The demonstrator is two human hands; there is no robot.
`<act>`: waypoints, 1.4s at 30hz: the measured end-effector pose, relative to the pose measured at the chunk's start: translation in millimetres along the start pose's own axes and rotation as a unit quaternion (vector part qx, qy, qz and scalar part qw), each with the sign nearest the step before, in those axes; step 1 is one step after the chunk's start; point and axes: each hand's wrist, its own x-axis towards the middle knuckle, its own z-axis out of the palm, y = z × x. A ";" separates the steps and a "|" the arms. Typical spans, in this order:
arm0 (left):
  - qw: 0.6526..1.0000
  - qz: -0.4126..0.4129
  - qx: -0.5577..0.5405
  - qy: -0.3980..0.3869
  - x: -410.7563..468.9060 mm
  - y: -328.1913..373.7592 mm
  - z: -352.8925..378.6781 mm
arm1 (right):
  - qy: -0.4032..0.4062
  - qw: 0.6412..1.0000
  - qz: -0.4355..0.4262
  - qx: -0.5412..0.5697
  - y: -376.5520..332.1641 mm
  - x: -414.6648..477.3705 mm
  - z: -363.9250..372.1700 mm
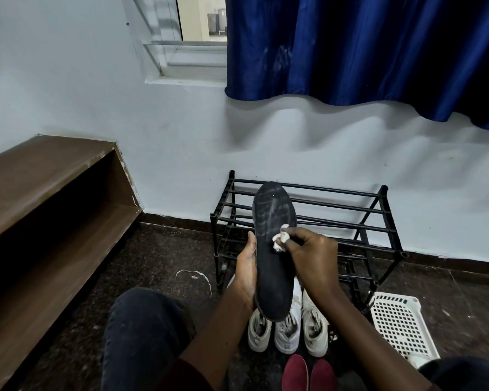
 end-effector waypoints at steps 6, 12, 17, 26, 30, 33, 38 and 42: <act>1.000 -0.019 -0.006 -0.006 3.6 2.9 0.8 | -0.043 0.993 -0.076 -0.077 7.5 -20.7 19.0; 0.999 -0.026 -0.011 0.015 1.5 4.6 1.2 | -0.113 0.981 -0.124 -0.099 15.3 -39.6 10.7; 1.000 -0.016 0.016 0.011 2.0 -2.9 6.5 | -0.112 0.975 -0.127 -0.148 12.1 -11.5 11.5; 1.000 -0.020 -0.009 -0.016 1.7 0.9 1.5 | -0.043 0.961 -0.179 -0.206 2.2 -16.8 19.1; 0.997 -0.015 -0.067 -0.023 2.2 5.2 -1.5 | -0.159 0.951 -0.204 -0.170 7.3 -39.0 15.8; 0.998 -0.021 -0.054 -0.003 2.1 4.1 -2.1 | -0.168 0.957 -0.176 -0.160 13.0 -39.0 11.8; 0.999 -0.029 -0.011 0.030 4.3 1.0 -1.2 | -0.117 0.968 -0.135 -0.177 4.8 -11.7 13.0; 1.000 -0.016 -0.013 0.016 5.6 -4.5 -1.5 | -0.068 0.984 -0.070 -0.146 -0.3 8.3 13.6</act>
